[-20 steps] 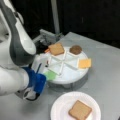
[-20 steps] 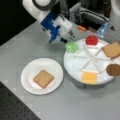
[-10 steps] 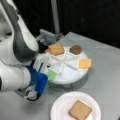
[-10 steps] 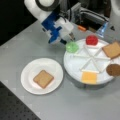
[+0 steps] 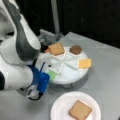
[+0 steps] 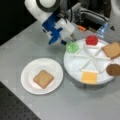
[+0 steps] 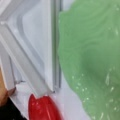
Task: Ingredient selection for cheeseburger or sandwich
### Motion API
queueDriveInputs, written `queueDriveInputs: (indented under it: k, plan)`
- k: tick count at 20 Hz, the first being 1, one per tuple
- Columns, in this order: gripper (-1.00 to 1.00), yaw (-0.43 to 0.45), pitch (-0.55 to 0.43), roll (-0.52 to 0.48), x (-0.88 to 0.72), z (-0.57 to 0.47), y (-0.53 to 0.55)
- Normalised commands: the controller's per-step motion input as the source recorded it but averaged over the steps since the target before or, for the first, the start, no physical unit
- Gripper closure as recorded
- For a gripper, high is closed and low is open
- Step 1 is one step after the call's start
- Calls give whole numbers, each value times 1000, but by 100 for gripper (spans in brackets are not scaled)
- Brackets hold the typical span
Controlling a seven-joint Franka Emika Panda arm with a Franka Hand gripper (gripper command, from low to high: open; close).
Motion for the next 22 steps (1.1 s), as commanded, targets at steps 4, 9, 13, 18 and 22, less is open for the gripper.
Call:
queueDriveInputs:
  k: [4,9,13,18,22]
  plan:
    - [-100,4,-51,188,-25,6,-85]
    - [-100,20,-67,223,22,-32,-101]
    - [-100,21,-88,237,58,-69,-107]
    - [-100,1,-89,264,66,-122,-95]
    - [-100,-24,-74,272,77,-123,-100]
